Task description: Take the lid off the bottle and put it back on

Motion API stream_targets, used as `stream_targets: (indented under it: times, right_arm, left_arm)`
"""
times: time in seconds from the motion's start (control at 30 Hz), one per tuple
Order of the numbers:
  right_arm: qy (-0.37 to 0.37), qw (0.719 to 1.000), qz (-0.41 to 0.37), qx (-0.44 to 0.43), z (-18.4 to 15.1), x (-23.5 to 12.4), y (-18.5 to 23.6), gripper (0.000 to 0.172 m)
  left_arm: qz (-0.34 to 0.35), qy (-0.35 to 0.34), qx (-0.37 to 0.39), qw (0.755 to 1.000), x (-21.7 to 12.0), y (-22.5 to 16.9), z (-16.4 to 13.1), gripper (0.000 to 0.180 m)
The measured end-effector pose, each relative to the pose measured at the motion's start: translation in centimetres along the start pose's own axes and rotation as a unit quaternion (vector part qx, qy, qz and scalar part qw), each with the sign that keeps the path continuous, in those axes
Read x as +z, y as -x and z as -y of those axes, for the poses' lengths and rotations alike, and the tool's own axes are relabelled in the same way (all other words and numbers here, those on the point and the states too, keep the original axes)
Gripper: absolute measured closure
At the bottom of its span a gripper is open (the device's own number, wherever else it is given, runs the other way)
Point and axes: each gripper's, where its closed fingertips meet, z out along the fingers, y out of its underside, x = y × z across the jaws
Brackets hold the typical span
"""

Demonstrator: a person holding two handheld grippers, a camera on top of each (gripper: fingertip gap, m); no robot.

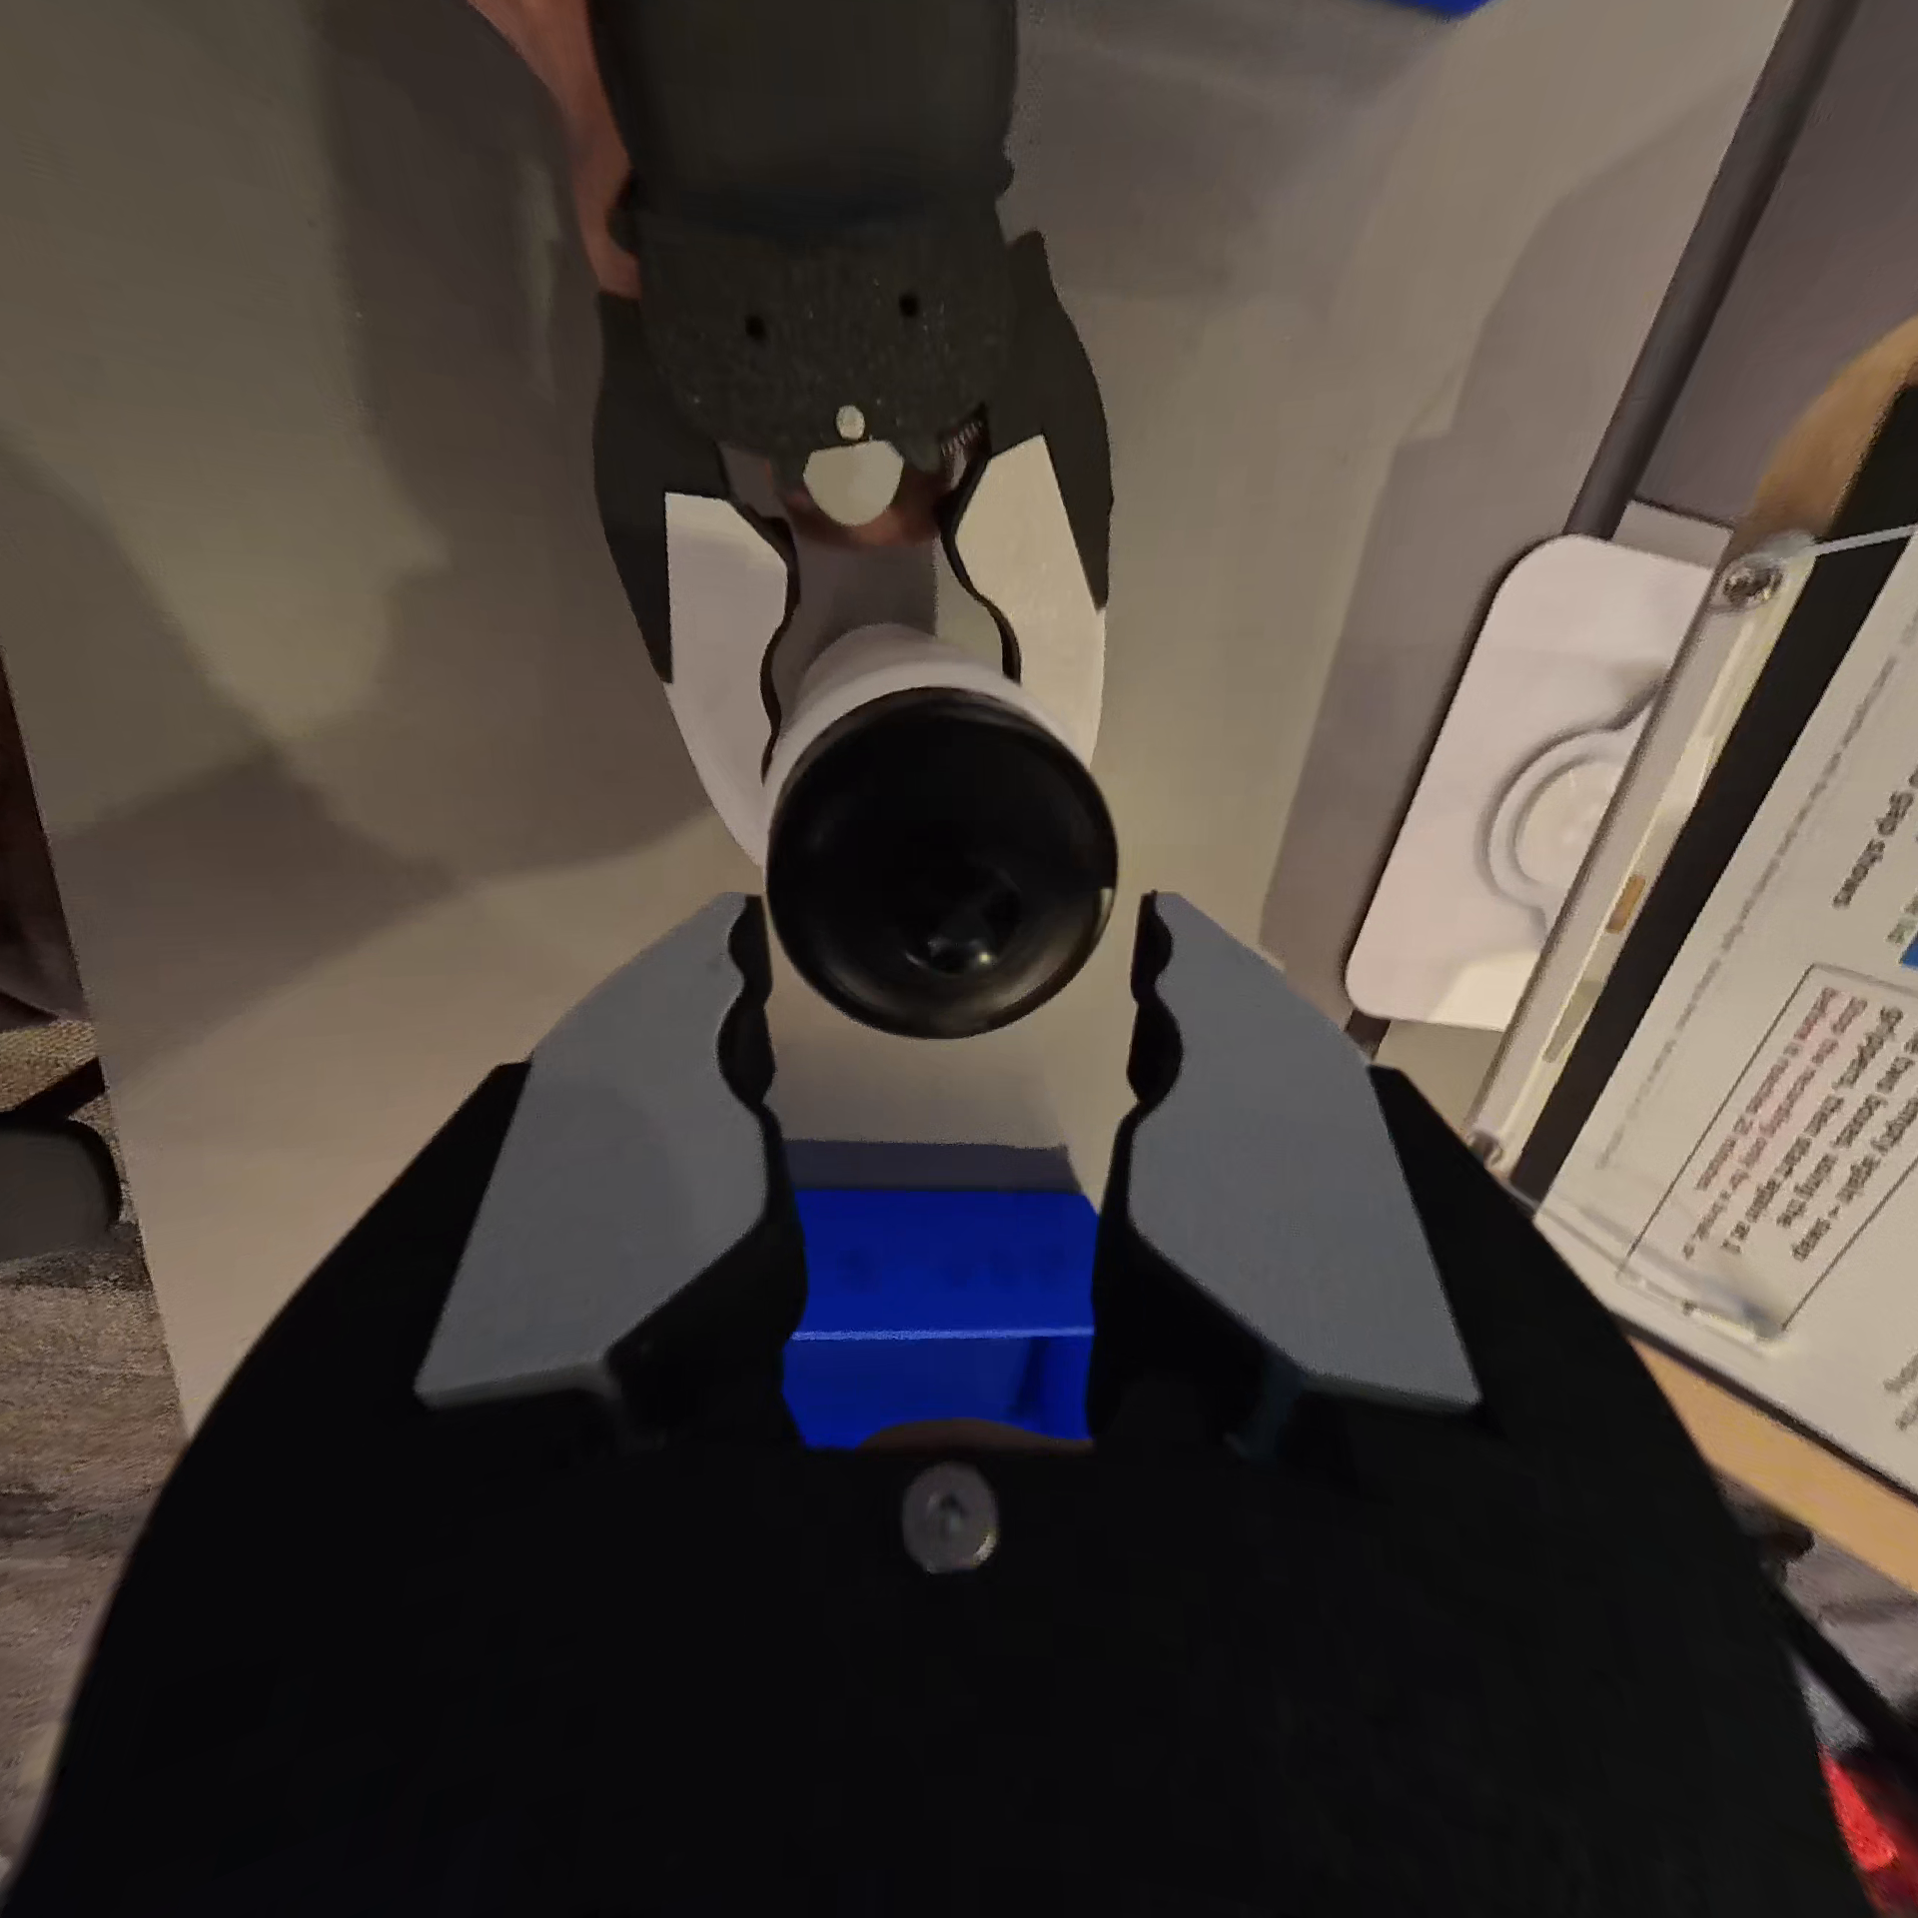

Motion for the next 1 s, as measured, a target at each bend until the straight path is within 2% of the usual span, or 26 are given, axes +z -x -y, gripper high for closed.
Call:
stream_targets:
  times: [0.17,0.3,0.53,0.8,1.0]
  right_arm:
    - [-0.006,0.999,0.038,-0.039,0.3,0.4,0.1,0.107]
    - [-0.006,0.997,0.045,-0.068,0.6,0.4,0.2,0.104]
    - [0.003,0.993,0.050,-0.106,0.5,0.0,0.4,0.110]
    - [-0.001,0.990,0.055,-0.129,0.5,1.2,0.6,0.101]
    - [0.001,0.984,0.059,-0.166,0.5,1.5,0.9,0.103]
  left_arm:
    - [-0.009,0.000,0.001,1.000,-0.1,-0.2,0.0,0.096]
    - [-0.014,0.001,0.003,1.000,-0.1,-0.3,0.0,0.096]
    - [-0.019,0.003,0.004,1.000,-0.2,-0.4,-0.1,0.096]
    - [-0.028,0.003,0.003,1.000,-0.3,-0.4,-0.1,0.096]
    - [-0.034,0.003,0.005,0.999,-0.3,-0.7,-0.1,0.096]
